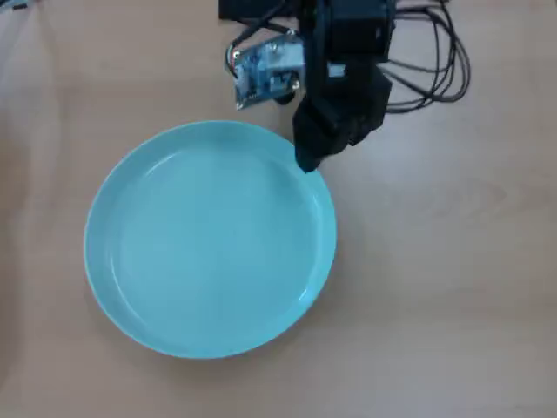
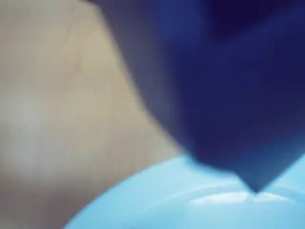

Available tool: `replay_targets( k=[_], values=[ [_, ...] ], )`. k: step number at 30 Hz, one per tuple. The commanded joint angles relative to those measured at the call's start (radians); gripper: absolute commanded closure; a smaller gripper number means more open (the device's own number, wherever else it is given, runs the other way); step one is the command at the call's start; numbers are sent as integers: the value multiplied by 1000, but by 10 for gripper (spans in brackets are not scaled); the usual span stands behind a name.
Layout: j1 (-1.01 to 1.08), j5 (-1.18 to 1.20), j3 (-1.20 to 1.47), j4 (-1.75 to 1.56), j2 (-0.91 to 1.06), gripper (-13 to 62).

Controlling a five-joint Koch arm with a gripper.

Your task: Move the green bowl from right to left

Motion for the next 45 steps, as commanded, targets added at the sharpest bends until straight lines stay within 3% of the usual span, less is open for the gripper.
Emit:
replay_targets(
  k=[1, 15, 45],
  values=[
    [3, 78, -25, 20, 26, 189],
    [101, 107, -17, -74, -57, 189],
    [17, 216, 17, -270, -325, 182]
  ],
)
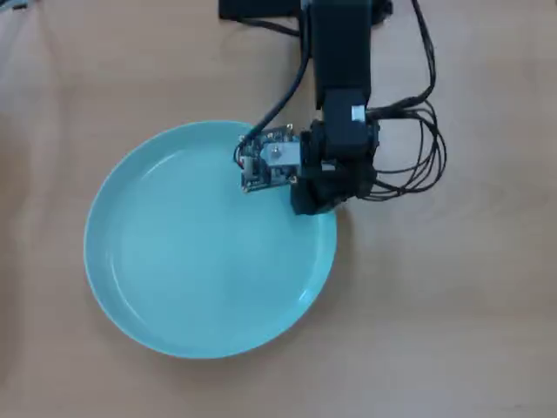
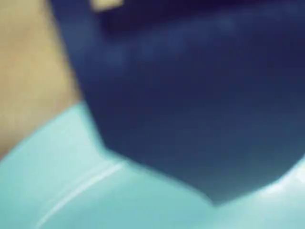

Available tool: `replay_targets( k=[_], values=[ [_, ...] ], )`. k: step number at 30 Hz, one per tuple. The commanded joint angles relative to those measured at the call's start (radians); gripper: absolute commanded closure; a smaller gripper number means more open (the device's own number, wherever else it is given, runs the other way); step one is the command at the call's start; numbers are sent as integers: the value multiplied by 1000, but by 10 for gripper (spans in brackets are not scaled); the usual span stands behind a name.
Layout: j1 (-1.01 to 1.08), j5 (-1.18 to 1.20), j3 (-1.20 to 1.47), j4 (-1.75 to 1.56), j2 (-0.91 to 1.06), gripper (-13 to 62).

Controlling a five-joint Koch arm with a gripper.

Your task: Move the green bowl from right to left

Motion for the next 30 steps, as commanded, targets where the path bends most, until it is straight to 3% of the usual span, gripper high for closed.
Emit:
replay_targets(
  k=[1, 15, 18, 23, 25, 30],
  values=[
    [3, 15, -25, -46, 0, 182],
    [64, 6, -31, -77, -34, 200],
    [64, 6, -32, -77, -38, 284],
    [64, 3, -31, -75, -41, 593],
    [66, -18, -32, -77, -41, 555],
    [64, -150, -37, -80, -41, 555]
  ],
)
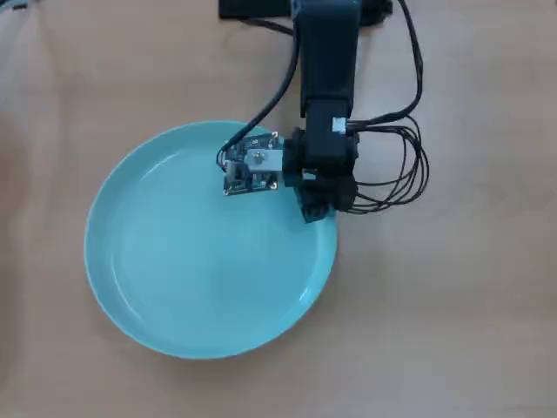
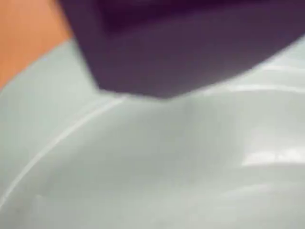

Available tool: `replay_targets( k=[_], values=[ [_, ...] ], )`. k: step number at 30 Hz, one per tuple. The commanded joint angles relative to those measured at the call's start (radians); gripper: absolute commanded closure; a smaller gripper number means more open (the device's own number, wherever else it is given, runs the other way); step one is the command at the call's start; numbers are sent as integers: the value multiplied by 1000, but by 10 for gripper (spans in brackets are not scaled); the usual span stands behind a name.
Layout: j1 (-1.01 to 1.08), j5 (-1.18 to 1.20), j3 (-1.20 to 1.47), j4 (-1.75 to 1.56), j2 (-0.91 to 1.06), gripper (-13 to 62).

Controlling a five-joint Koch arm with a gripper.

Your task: Move the green bowl from right to left

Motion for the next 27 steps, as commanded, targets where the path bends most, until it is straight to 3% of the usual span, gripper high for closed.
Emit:
replay_targets(
  k=[1, 11, 27],
  values=[
    [-2, -133, -31, -17, 3, 555],
    [-63, -370, -26, -34, 3, 555],
    [-353, -218, 9, -26, 5, 555]
  ],
)
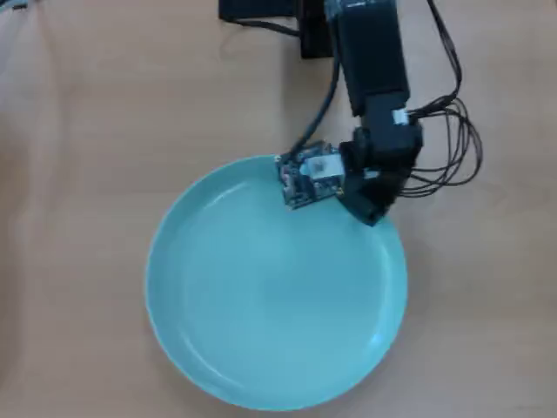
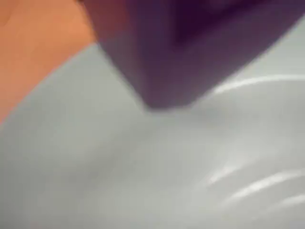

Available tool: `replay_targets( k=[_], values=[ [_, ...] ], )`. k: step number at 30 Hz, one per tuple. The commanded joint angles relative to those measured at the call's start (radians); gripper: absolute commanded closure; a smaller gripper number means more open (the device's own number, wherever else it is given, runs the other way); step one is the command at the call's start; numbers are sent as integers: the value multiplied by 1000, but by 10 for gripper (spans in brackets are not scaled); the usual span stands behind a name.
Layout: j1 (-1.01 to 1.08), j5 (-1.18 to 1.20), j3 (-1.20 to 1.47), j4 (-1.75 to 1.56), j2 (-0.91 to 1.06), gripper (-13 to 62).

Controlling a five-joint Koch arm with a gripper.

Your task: Move the green bowl from right to left

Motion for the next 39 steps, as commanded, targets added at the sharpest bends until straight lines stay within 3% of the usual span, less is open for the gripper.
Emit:
replay_targets(
  k=[1, 19, 39],
  values=[
    [-74, 52, 2, 9, 5, 555],
    [-617, 252, -18, -14, 9, 555],
    [-983, 261, -52, -15, 9, 555]
  ],
)
